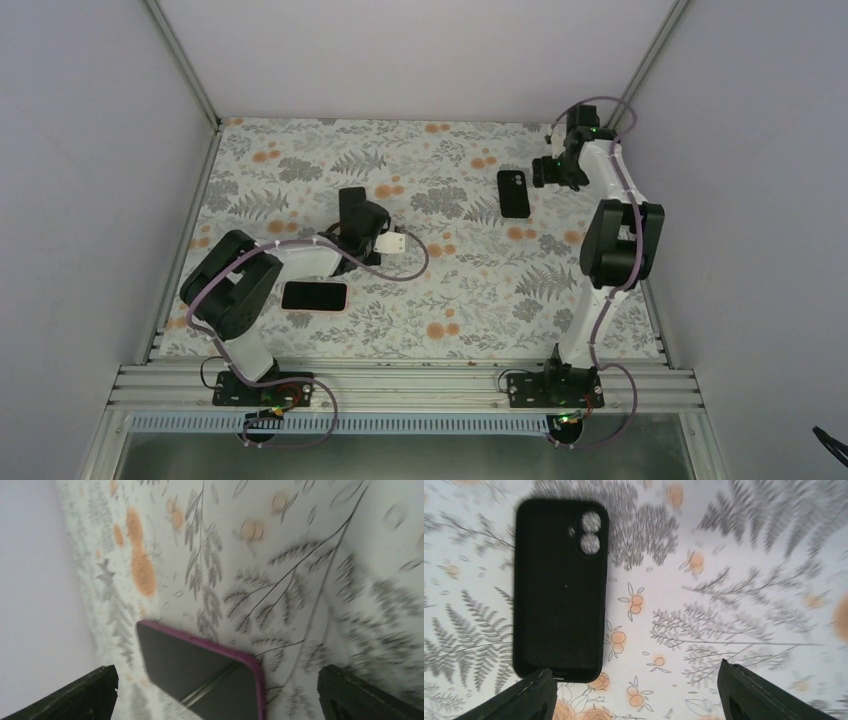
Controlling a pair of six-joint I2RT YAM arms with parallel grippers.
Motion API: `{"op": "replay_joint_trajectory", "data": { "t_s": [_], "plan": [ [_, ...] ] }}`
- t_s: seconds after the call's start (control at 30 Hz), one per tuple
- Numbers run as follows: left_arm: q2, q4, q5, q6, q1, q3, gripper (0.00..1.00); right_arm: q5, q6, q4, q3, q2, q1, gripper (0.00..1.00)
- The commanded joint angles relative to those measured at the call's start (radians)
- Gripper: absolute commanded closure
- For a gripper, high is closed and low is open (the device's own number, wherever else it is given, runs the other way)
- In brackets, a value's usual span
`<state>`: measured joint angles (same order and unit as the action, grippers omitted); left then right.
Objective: Take the phone out of the phone case
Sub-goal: Place the phone at the center of the board.
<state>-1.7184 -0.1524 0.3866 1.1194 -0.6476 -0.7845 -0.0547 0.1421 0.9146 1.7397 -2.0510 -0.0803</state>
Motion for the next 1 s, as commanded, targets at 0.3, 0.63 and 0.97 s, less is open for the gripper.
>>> {"op": "replay_joint_trajectory", "data": {
  "t_s": [0.3, 0.63, 0.97],
  "plan": [
    [0.238, 0.817, -0.627, -0.359, 0.071, -0.463, 0.00, 0.053, 0.207, 0.011, 0.048, 0.316, 0.145, 0.00],
    [0.460, 0.822, -0.844, -0.474, 0.458, -0.641, 0.00, -0.070, 0.255, 0.035, -0.067, 0.373, 0.541, 0.00],
    [0.541, 0.729, -0.912, -0.609, 0.930, -0.458, 0.00, -0.083, 0.212, -0.129, -0.164, 0.195, 0.974, 0.00]
  ]
}}
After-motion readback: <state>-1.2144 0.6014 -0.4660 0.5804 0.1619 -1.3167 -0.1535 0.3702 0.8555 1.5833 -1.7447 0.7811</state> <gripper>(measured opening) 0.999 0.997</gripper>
